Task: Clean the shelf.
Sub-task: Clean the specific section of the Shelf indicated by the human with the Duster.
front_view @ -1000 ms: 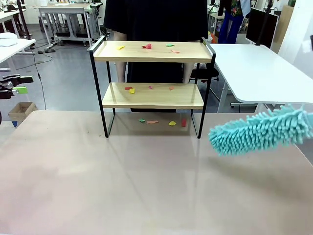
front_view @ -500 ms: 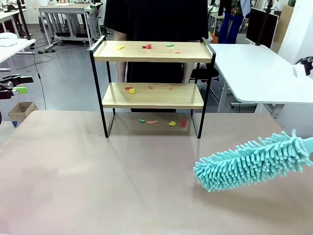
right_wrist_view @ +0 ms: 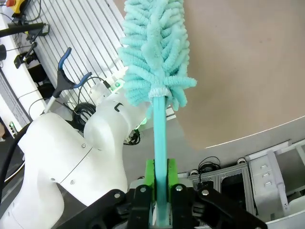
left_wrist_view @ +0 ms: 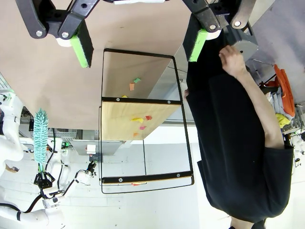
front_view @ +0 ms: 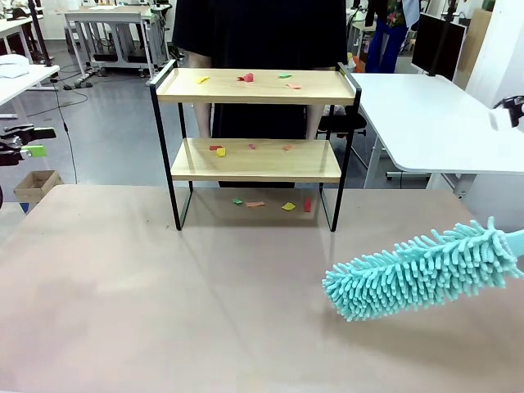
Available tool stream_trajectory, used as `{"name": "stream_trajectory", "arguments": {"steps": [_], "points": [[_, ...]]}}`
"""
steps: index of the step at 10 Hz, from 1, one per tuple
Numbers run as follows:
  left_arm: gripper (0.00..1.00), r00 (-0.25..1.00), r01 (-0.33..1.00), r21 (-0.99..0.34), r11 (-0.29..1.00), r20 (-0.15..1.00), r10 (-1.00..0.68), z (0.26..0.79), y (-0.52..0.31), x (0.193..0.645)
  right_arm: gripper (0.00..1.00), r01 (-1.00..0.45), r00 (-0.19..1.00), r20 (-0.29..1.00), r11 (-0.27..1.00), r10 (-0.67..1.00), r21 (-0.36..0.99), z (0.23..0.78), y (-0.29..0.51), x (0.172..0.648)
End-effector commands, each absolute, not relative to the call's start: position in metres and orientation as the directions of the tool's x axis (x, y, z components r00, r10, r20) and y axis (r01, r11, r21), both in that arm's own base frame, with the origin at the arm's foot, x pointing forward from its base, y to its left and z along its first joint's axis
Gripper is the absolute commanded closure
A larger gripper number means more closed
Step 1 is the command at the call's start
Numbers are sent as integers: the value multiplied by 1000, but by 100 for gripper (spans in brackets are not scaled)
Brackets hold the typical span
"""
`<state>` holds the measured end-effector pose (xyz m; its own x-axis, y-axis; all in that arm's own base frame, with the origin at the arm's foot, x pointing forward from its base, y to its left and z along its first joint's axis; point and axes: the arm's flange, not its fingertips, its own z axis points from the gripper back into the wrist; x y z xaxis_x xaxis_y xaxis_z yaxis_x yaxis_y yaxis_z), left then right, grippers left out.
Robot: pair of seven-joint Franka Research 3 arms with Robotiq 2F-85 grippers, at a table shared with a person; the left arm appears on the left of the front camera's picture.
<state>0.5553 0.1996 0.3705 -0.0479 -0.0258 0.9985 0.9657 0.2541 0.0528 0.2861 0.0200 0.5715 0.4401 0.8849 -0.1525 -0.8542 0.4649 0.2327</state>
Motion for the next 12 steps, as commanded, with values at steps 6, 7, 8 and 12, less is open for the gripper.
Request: {"name": "stream_trajectory", "arguments": {"steps": [6, 7, 8, 12], "points": [[0, -53, 965, 58, 255, 998, -25, 374, 199, 554, 87, -855, 439, -158, 466, 884, 228, 572, 20, 286], [0, -53, 965, 58, 255, 998, -25, 374, 199, 554, 87, -855, 439, -158, 466, 884, 228, 572, 20, 286], [0, -53, 965, 58, 255, 998, -25, 374, 199, 554, 87, -855, 439, -158, 466, 884, 228, 572, 20, 286], [0, -53, 965, 58, 255, 998, -25, 374, 199, 554, 87, -855, 439, -158, 466, 884, 228, 572, 20, 286]]}}
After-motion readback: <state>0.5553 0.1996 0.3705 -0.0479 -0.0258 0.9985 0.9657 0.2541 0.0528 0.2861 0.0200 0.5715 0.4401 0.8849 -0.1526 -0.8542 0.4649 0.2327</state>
